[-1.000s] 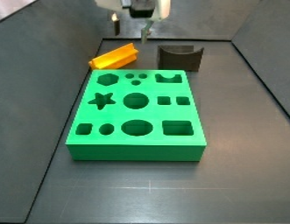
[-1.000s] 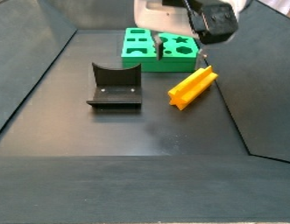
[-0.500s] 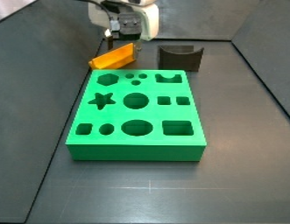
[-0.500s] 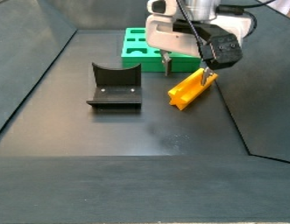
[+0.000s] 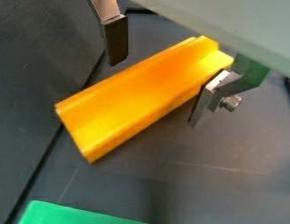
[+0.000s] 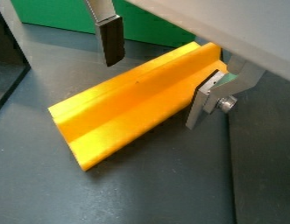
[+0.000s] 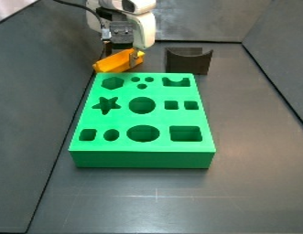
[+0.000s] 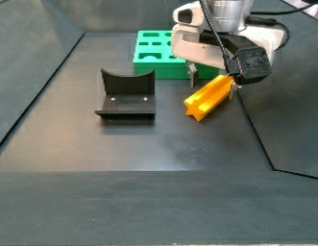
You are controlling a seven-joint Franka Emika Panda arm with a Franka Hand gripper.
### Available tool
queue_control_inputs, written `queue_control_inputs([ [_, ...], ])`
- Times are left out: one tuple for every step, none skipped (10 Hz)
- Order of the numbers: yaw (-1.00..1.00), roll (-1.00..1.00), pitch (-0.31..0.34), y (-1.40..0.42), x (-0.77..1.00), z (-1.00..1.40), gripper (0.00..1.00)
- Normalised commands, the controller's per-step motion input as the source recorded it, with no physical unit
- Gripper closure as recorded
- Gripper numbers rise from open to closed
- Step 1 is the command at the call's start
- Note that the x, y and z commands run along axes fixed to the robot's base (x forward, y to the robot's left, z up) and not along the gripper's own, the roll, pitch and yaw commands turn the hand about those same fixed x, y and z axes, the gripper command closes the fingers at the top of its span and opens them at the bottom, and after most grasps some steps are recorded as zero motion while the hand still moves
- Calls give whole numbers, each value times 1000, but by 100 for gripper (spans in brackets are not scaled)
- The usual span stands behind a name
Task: Pick up the star object. Move up. Place the star object on the fixture. Regrasp the star object. Move to above the board. Insert the star object.
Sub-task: Pick up the star object.
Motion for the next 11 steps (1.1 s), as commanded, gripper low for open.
queue_control_inputs([
  [0, -167, -67, 14, 0, -140, 0],
  [0, -136, -46, 20, 0, -180, 0],
  [0, -124, -16, 29, 60, -140, 0],
  [0, -94, -7, 20, 17, -171, 0],
  [0, -89, 0, 29, 0, -140, 0],
  [0, -89, 0, 29, 0, -74, 0],
  [0, -50, 0, 14, 0, 0, 0],
  [0, 0, 0, 0, 0, 0, 100],
  [0, 0, 0, 0, 0, 0, 100],
  [0, 0, 0, 0, 0, 0, 100],
  [0, 0, 0, 0, 0, 0, 100],
])
